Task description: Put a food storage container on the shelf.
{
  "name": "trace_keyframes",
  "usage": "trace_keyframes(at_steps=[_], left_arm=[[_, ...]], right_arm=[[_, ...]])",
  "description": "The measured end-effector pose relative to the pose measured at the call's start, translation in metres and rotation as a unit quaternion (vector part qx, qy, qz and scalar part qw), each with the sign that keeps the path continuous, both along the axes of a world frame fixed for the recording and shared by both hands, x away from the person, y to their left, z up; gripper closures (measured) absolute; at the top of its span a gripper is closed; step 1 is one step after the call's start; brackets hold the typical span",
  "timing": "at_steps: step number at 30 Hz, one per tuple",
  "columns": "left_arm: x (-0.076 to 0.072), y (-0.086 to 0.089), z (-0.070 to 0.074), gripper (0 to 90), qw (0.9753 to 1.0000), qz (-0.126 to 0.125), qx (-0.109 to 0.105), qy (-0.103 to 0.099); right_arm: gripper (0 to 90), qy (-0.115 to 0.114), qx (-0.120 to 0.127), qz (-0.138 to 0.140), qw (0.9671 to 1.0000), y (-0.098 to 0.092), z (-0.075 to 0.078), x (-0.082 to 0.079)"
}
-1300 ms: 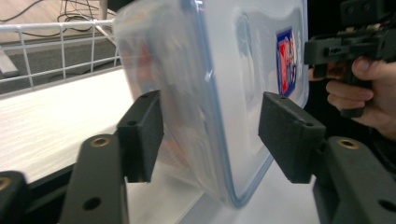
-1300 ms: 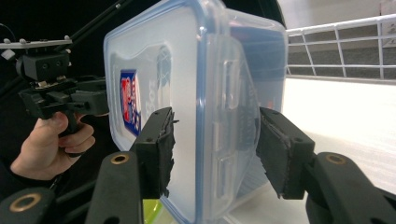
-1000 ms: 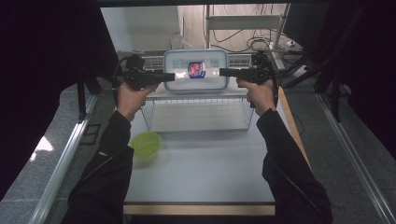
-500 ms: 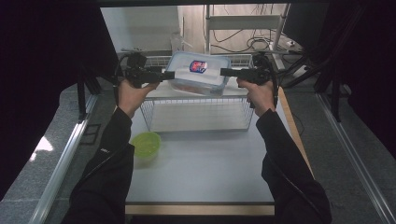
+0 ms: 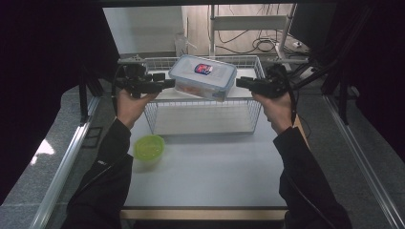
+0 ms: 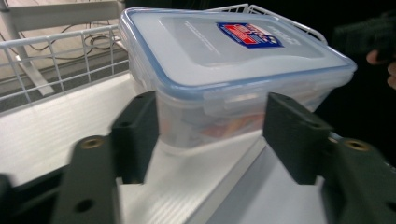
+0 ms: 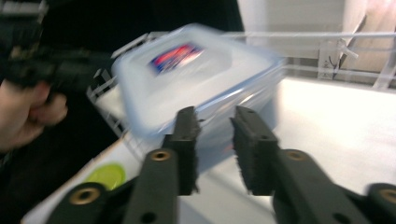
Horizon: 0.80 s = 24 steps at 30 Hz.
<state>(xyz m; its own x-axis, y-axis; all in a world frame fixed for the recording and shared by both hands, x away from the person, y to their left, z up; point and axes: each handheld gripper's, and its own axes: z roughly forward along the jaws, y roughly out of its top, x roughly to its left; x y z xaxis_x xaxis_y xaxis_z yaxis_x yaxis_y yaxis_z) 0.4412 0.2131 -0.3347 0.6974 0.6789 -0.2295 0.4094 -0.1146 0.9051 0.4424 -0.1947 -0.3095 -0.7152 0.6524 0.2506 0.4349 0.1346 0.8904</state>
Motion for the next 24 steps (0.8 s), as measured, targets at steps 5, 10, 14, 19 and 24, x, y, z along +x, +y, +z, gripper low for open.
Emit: trace_keyframes(at_steps=[5,10,14,19,24], left_arm=[[-0.001,0.002,-0.008,59.8,0.9999,0.0,-0.01,0.011],[0.0,-0.008,-0.011,69.2,0.9999,-0.006,0.01,0.01],[0.002,-0.017,-0.011,71.4,0.9995,-0.003,0.027,0.015],[0.008,-0.031,-0.01,72.6,0.9988,0.006,0.046,0.013],[0.008,-0.036,-0.009,75.5,0.9978,0.011,0.065,0.001]], right_arm=[[85.2,-0.001,-0.035,0.053,0.998,0.023,-0.014,-0.019],[87.8,-0.008,-0.066,0.059,0.996,0.043,-0.02,-0.015],[88.2,-0.005,-0.071,0.042,0.9966,0.04,-0.021,-0.004],[89.2,0.005,-0.063,0.026,0.9977,0.033,-0.023,0.01],[89.4,0.009,-0.055,0.011,0.9984,0.029,-0.024,0.021]])
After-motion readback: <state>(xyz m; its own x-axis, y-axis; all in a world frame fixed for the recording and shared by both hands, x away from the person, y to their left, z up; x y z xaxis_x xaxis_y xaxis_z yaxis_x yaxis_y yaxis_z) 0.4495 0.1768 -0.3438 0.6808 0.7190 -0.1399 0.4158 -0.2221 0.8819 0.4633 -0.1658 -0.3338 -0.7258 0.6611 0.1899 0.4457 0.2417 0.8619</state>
